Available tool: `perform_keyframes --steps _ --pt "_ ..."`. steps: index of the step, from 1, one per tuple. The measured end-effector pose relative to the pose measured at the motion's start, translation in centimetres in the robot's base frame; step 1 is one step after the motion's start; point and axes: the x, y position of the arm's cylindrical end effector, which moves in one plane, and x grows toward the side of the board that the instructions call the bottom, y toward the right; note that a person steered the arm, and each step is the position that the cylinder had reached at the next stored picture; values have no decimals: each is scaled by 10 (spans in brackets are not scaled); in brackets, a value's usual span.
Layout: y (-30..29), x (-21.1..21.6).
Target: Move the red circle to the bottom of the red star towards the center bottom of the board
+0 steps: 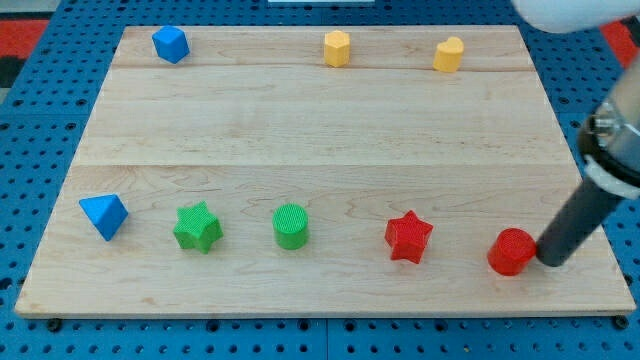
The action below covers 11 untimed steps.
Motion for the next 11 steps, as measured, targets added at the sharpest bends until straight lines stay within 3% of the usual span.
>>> perform_keyframes --steps 4,5,7,8,11 --pt "-39 1" --pt "-33 48" --pt "-44 -8" --pt "-90 -9" --pt "-96 21"
